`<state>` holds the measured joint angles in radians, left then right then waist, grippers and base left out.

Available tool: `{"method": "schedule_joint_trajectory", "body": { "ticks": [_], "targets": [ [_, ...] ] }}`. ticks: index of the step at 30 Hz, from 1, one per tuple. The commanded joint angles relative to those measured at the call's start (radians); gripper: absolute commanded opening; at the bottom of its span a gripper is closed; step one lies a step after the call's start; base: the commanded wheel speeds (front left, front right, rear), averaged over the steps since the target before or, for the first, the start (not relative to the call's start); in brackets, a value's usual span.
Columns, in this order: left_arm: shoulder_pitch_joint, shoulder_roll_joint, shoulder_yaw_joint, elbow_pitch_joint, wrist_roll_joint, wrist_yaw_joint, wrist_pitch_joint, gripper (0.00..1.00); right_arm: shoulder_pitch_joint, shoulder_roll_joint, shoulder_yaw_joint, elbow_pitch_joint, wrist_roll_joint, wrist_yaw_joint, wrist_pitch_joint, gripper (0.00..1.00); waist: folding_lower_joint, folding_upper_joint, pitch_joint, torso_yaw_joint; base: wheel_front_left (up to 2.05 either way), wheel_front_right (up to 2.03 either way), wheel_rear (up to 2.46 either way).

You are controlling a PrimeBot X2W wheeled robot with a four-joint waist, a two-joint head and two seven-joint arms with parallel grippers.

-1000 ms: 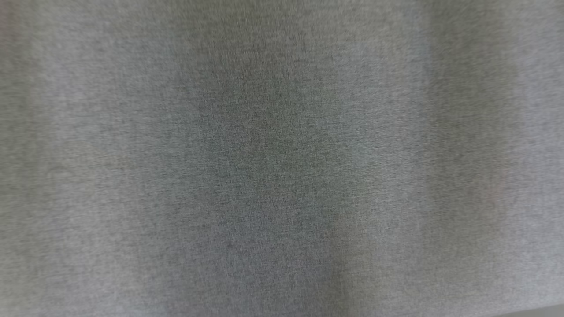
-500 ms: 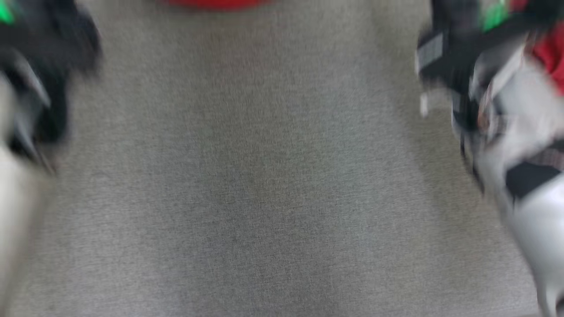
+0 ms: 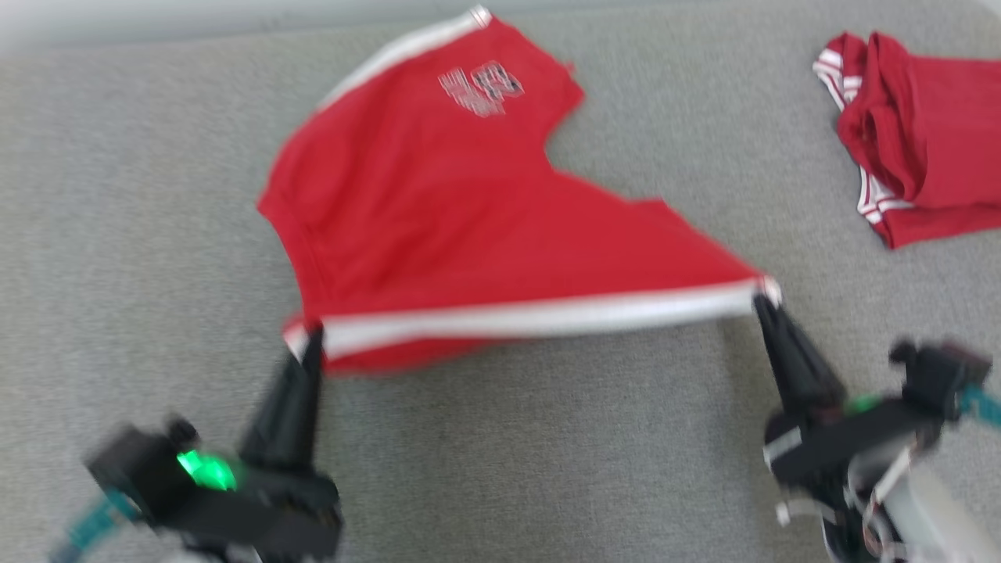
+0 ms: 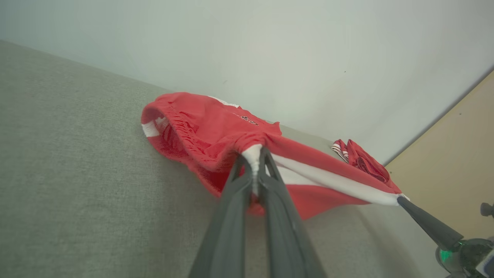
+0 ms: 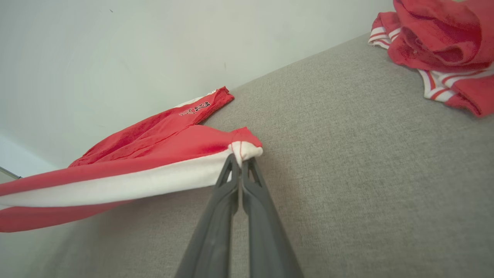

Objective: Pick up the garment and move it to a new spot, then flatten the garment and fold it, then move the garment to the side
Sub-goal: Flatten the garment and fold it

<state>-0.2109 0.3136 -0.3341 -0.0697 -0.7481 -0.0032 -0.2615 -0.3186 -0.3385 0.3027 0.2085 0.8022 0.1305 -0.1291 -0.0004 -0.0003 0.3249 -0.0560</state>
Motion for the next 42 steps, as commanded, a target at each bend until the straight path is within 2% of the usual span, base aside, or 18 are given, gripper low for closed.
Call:
{"method": "schedule_joint_trajectory", "body": {
  "ticks": [1, 6, 11, 14, 18, 24, 30, 31, 36, 42],
  "targets": [
    [0.033, -0.004, 0.000, 0.008, 0.020, -0.008, -0.004, 0.00, 0.039, 0.004, -0.018, -0.013, -0.021, 0.000, 0.004, 0.00, 0.0004, 0.0003, -0.042, 0.026, 0.00, 0.00, 0.00],
    [0.159, -0.077, 0.013, 0.045, 0.075, -0.040, -0.004, 0.00, 0.222, 0.036, -0.094, -0.089, -0.100, 0.000, 0.048, 0.00, 0.0004, 0.0003, -0.080, 0.037, 0.00, 0.00, 0.00],
    [0.282, -0.149, 0.038, 0.075, 0.127, -0.084, -0.004, 0.00, 0.431, 0.103, -0.209, -0.202, -0.145, 0.000, 0.121, 0.00, 0.0004, 0.0003, -0.117, 0.049, 0.00, 0.00, 0.00],
    [0.306, -0.166, 0.044, 0.081, 0.151, -0.101, -0.004, 0.00, 0.488, 0.136, -0.265, -0.262, -0.158, 0.000, 0.157, 0.00, 0.0004, 0.0003, -0.122, 0.053, 0.00, 0.00, 0.00],
    [0.276, -0.181, 0.041, 0.074, 0.184, -0.118, -0.004, 0.00, 0.474, 0.164, -0.297, -0.309, -0.179, 0.000, 0.192, 0.00, 0.0004, 0.0003, -0.126, 0.057, 0.00, 0.00, 0.00],
    [0.184, -0.184, 0.025, 0.071, 0.213, -0.127, -0.004, 0.00, 0.329, 0.151, -0.316, -0.307, -0.196, 0.000, 0.236, 0.00, 0.0004, 0.0003, -0.112, 0.085, 0.00, 0.00, 0.00],
    [0.018, -0.186, -0.004, 0.100, 0.204, -0.126, -0.003, 0.00, 0.094, 0.119, -0.321, -0.227, -0.202, 0.000, 0.295, 0.00, 0.0004, 0.0003, -0.059, 0.139, 0.00, 0.00, 0.00],
    [0.018, -0.186, -0.004, 0.100, 0.204, -0.126, -0.003, 0.00, 0.094, 0.119, -0.321, -0.227, -0.202, 0.000, 0.295, 0.00, 0.0004, 0.0003, -0.059, 0.139, 0.00, 0.00, 0.00],
    [-0.129, -0.193, -0.013, 0.175, 0.160, -0.126, -0.003, 0.00, -0.139, 0.094, -0.300, -0.097, -0.228, 0.000, 0.337, 0.00, 0.0004, 0.0003, 0.013, 0.188, 0.00, 0.00, 0.00],
    [-0.289, -0.203, -0.016, 0.281, 0.124, -0.126, -0.003, 0.00, -0.414, 0.094, -0.265, 0.111, -0.283, 0.000, 0.358, 0.00, 0.0004, 0.0003, 0.091, 0.243, 0.00, 0.00, 0.00]
  ]
}}
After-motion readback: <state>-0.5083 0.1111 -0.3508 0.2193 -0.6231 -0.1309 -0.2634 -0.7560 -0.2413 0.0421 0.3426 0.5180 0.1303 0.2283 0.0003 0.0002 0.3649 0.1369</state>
